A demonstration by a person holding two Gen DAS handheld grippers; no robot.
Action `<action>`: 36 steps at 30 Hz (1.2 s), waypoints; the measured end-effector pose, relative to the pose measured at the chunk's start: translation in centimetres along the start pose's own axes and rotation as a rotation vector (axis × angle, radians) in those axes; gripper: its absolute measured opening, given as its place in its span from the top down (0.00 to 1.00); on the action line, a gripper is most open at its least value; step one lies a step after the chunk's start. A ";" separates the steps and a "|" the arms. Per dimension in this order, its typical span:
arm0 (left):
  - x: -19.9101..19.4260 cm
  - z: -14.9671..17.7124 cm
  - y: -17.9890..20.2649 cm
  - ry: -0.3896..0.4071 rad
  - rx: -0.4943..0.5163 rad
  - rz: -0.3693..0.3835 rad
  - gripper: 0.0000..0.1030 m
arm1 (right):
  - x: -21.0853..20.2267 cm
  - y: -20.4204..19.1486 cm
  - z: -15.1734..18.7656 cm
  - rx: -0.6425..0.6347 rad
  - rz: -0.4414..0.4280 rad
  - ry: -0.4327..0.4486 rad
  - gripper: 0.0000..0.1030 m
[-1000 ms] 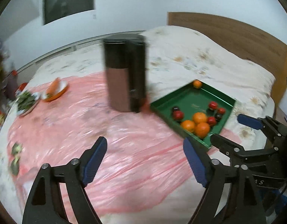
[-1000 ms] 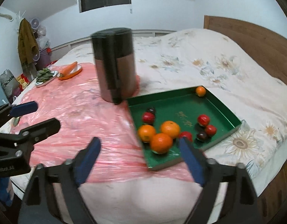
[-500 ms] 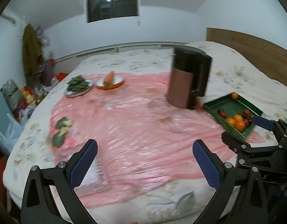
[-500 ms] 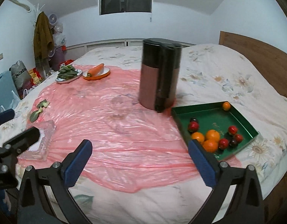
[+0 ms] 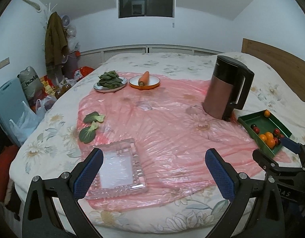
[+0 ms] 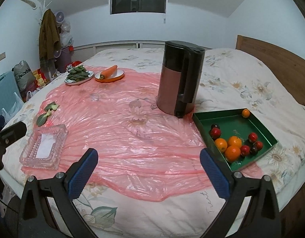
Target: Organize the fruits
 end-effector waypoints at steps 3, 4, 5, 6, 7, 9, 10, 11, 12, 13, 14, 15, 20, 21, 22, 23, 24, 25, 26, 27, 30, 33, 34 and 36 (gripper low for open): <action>0.0 -0.1 -0.4 -0.003 -0.010 0.003 0.02 | -0.1 -0.2 -0.2 -0.008 -0.004 0.004 0.00; 0.0 -0.1 -0.5 -0.004 -0.012 0.004 0.02 | -0.2 -0.2 -0.2 -0.009 -0.004 0.005 0.00; -0.1 -0.1 -0.6 -0.004 -0.014 0.004 0.02 | -0.2 -0.2 -0.2 -0.009 -0.004 0.006 0.00; 0.0 -0.1 -0.7 -0.005 -0.014 0.002 0.02 | -0.2 -0.2 -0.2 -0.007 -0.003 0.007 0.00; 0.0 0.0 -0.7 -0.009 -0.015 -0.001 0.02 | -0.2 -0.2 -0.2 -0.006 -0.003 0.007 0.00; 0.3 0.0 -0.8 -0.017 -0.017 -0.004 0.02 | -0.1 0.0 -0.1 -0.003 -0.002 0.002 0.00; 0.4 0.1 -0.9 -0.020 -0.018 -0.005 0.02 | -0.1 0.0 0.0 -0.002 -0.001 0.001 0.00; 0.4 0.1 -0.9 -0.022 -0.019 -0.006 0.02 | -0.1 0.1 0.0 -0.001 0.000 0.000 0.00; 0.5 0.1 -0.9 -0.024 -0.019 -0.008 0.02 | -0.1 0.1 0.1 0.001 0.000 -0.001 0.00; 0.5 0.2 -0.9 -0.026 -0.020 -0.008 0.02 | -0.1 0.2 0.1 0.003 0.001 -0.001 0.00; 0.6 0.2 -0.9 -0.028 -0.021 -0.008 0.02 | -0.1 0.3 0.1 0.005 0.001 -0.001 0.00; 0.7 0.2 -0.9 -0.030 -0.022 -0.008 0.02 | -0.1 0.4 0.1 0.007 0.001 -0.001 0.00; 1.0 0.3 -0.8 -0.033 -0.021 -0.011 0.02 | 0.2 0.7 0.4 0.009 -0.002 -0.007 0.00; 1.1 0.3 -0.8 -0.035 -0.021 -0.011 0.02 | 0.2 0.8 0.4 0.009 -0.002 -0.007 0.00; 1.1 0.3 -0.7 -0.036 -0.021 -0.012 0.02 | 0.2 0.7 0.4 0.010 -0.003 -0.007 0.00; 1.3 0.4 -0.7 -0.039 -0.021 -0.014 0.02 | 0.3 0.8 0.5 0.012 -0.004 -0.008 0.00; 1.3 0.4 -0.6 -0.042 -0.024 -0.016 0.02 | 0.4 0.8 0.6 0.013 -0.003 -0.009 0.00; 1.5 0.5 -0.7 -0.046 -0.029 -0.019 0.02 | 0.5 0.9 0.7 0.015 -0.002 -0.010 0.00; 1.6 0.6 -0.7 -0.049 -0.032 -0.020 0.02 | 0.6 1.0 0.8 0.016 -0.001 -0.009 0.00; 1.7 0.7 -0.7 -0.053 -0.035 -0.023 0.02 | 0.6 1.1 0.9 0.019 0.000 -0.009 0.00; 1.9 0.8 -0.6 -0.055 -0.030 -0.034 0.02 | 0.8 1.4 1.0 0.028 0.002 -0.013 0.00; 2.0 0.8 -0.7 -0.048 -0.029 -0.039 0.02 | 0.9 1.5 1.2 0.031 0.006 -0.017 0.00; 2.0 0.7 -0.7 -0.044 -0.027 -0.042 0.02 | 1.0 1.5 1.2 0.031 0.006 -0.018 0.00; 1.9 0.7 -0.7 -0.037 -0.027 -0.047 0.02 | 1.0 1.5 1.2 0.025 0.008 -0.017 0.00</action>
Point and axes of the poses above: each gripper's, at about its wrist camera, not at the fingertips, and x roughly the way its jaws point, y to its right, z to its underside, the point moved 6 cm from there along x, roughly the way its jaws point, and after that the axes turned 6 degrees about y, right-handed, at the moved point
